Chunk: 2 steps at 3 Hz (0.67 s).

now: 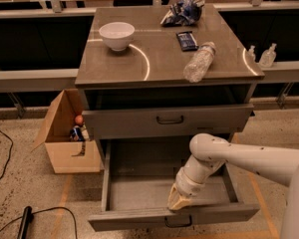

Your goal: Open middle drawer

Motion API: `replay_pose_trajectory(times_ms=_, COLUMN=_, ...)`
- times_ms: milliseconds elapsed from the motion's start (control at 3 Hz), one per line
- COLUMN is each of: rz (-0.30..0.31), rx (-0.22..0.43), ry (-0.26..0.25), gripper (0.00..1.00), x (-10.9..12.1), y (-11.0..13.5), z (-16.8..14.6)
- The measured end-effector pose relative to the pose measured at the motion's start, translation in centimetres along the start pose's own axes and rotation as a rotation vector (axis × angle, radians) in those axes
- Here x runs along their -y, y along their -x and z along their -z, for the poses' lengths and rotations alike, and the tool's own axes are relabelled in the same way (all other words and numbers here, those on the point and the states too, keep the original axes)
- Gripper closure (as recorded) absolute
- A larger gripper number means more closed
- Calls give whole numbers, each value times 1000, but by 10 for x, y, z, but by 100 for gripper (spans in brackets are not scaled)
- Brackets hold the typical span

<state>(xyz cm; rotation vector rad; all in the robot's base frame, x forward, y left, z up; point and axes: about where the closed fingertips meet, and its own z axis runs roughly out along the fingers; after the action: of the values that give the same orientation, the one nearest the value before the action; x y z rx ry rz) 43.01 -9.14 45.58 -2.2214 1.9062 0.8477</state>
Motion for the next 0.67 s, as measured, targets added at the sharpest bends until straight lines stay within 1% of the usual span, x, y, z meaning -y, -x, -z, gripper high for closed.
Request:
replay_pose_trajectory(times_ms=333, rz=-5, rx=19, ry=42, gripper=100, x=-15, y=6, z=0)
replay_pose_trajectory(times_ms=667, rz=-20, rx=29, ry=68, gripper=100, x=-34, y=11, z=9)
